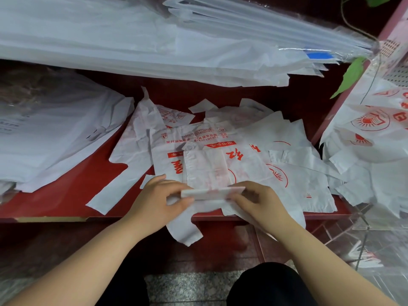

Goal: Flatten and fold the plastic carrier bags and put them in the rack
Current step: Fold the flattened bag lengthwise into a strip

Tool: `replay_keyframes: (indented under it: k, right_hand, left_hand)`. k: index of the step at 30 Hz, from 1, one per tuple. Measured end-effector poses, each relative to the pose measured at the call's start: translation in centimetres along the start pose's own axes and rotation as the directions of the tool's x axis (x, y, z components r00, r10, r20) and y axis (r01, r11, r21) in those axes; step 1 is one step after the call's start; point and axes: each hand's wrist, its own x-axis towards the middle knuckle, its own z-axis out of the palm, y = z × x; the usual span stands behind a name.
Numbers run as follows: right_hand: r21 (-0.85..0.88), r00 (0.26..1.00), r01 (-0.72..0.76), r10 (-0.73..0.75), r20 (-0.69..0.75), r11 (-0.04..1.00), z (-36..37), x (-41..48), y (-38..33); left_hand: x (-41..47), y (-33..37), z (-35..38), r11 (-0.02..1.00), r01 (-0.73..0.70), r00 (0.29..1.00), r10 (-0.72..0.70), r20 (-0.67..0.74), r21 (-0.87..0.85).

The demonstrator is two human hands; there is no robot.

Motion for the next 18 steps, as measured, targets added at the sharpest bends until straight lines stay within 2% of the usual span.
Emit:
replay_keyframes:
  k: [2,7,11,14,18]
  right_hand:
    - [0.02,0.997,-0.074,0.074,-0.037,0.997,0.1,0.7,-0.4]
    - [-0.118,0.974,-0.214,0.202,-0.105,0.97,1.0,2.7,-0.2]
    - [-0.244,0.958,-0.278,0.25,-0.139,0.929,1.5,3.3,-0.4]
    - [-0.367,0.964,-0.258,0.214,-0.155,0.894,1.6,3.3,-0.9]
    - [-0.473,0.978,-0.193,0.129,-0.165,0.86,1.8,3.1,-1.1]
  left_hand:
    - [0.8,0.0,-0.1,0.984,0.169,0.983,-0.164,0.078,-0.057]
    - [2.2,-0.4,0.9,0.947,0.298,0.954,-0.301,-0.003,-0.119]
    - [3.0,-0.2,1.5,0.942,0.334,0.939,-0.33,-0.101,0.027]
    - [3.3,0.2,1.7,0.929,0.347,0.934,-0.329,-0.142,0.132]
    - [3.1,0.3,1.5,0.928,0.275,0.96,-0.248,-0.134,0.252]
